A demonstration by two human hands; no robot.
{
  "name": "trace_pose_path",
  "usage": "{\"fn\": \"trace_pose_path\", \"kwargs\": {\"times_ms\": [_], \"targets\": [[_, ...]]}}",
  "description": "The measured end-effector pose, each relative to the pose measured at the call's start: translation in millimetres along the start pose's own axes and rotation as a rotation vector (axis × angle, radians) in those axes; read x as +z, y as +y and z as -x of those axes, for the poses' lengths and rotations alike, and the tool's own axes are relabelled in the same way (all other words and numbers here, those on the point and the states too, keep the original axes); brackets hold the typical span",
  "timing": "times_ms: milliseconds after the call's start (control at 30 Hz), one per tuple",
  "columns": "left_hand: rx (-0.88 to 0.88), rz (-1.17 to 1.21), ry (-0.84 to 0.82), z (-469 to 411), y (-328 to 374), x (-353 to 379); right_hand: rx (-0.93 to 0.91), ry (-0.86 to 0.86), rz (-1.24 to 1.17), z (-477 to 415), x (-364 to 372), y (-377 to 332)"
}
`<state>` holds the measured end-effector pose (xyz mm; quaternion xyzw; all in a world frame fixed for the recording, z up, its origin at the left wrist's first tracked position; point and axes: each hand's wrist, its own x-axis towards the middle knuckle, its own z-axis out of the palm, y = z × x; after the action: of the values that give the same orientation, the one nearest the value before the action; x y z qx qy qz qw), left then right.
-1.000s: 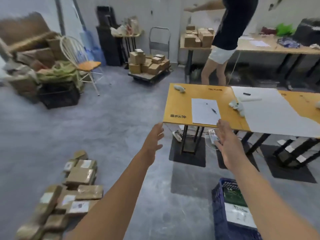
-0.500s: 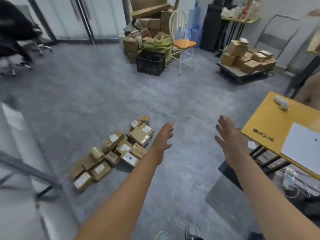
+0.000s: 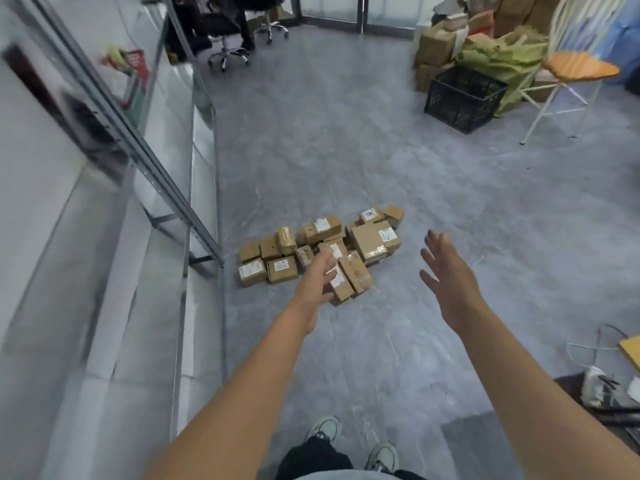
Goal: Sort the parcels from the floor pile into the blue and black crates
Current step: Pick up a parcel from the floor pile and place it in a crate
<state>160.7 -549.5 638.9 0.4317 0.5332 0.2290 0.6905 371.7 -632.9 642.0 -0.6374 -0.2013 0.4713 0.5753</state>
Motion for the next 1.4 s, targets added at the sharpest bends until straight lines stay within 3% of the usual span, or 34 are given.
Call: {"fn": "trace_pose_path", "kwargs": {"times_ms": [200,433,1033,1400], "targets": [[-0.016,0.020,0.142,2.1,-20.0,-18.7,0.063,-0.103,0.037,-14.0,9.7,13.4],[-0.058,0.029,0.159,-21.8,-26.4,-33.2,0.105,-0.123,0.072,-40.6,24.0,28.0],[-0.223,0.013,0.028,-177.8,14.0,-115.9,0.236,-0.013,0.139,-170.9,140.2,33.6],[-0.295,-0.070,-0.035,-259.5,25.9,-107.4,0.313,0.075,0.113,-234.4,134.9,41.5]]}}
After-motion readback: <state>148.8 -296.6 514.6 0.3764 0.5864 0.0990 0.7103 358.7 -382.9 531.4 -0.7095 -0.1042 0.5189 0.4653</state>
